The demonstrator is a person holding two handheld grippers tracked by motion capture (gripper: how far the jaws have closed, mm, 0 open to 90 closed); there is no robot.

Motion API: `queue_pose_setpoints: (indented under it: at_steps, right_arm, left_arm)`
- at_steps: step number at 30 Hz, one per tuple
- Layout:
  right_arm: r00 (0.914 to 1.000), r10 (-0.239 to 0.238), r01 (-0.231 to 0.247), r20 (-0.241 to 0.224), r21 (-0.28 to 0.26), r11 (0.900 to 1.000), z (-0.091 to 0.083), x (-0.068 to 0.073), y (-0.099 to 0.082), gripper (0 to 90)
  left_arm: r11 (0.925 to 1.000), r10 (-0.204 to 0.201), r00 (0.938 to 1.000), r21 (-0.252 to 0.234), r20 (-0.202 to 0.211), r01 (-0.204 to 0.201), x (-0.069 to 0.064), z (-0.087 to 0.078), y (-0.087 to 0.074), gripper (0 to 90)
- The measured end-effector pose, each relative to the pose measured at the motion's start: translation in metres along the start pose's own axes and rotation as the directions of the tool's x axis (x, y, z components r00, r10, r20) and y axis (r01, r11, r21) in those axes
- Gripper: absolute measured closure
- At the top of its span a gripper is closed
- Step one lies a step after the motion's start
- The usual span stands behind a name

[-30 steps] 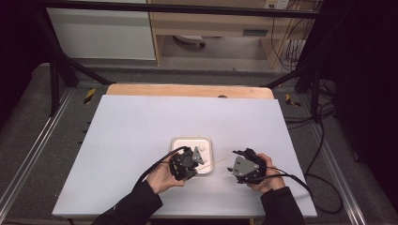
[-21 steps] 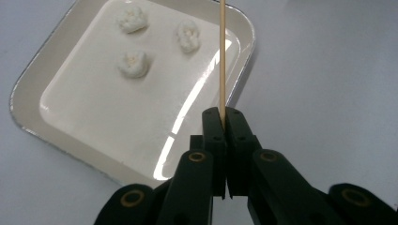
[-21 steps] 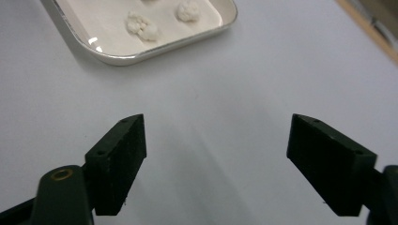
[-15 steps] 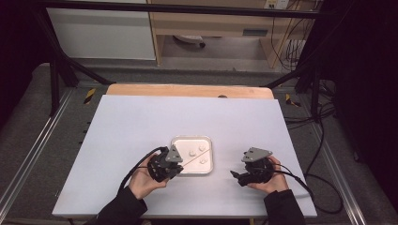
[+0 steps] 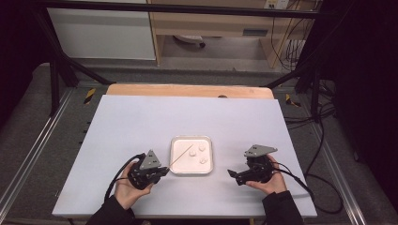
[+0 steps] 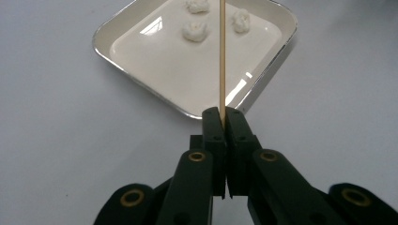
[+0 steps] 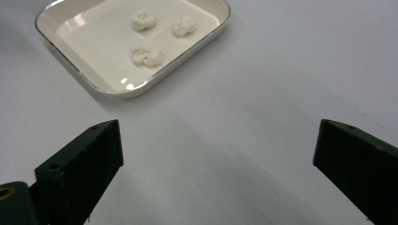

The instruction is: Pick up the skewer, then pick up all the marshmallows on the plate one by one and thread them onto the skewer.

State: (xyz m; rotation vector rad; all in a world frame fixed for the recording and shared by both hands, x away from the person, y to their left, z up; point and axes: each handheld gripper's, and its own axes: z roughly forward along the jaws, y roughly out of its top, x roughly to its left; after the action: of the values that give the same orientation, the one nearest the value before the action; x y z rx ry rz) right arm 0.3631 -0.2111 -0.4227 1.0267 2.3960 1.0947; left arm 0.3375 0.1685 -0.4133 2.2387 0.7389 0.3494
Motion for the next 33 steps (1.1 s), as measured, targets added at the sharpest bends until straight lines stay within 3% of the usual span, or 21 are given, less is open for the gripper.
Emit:
queue_pose_setpoints:
  at_steps: [14, 23, 33]
  right_arm:
    - [0.9982, 0.054, -0.055, -0.025, -0.04, 0.9977, 0.013, 0.01, 0.024, 1.4]
    - [0.9969, 0.072, -0.074, -0.032, -0.065, 0.9951, 0.025, 0.018, 0.039, 1.4]
    - [0.9949, 0.093, -0.096, -0.038, -0.078, 0.9924, 0.045, 0.026, 0.06, 1.7]
  left_arm:
    - [0.9955, -0.065, 0.9972, -0.071, -0.038, 0.062, 0.009, -0.017, -0.029, 88.2]
    - [0.9935, -0.089, 0.9951, -0.076, -0.044, 0.085, 0.013, -0.027, -0.045, 88.3]
    - [0.9921, -0.1, 0.9939, -0.079, -0.045, 0.097, 0.016, -0.029, -0.05, 88.3]
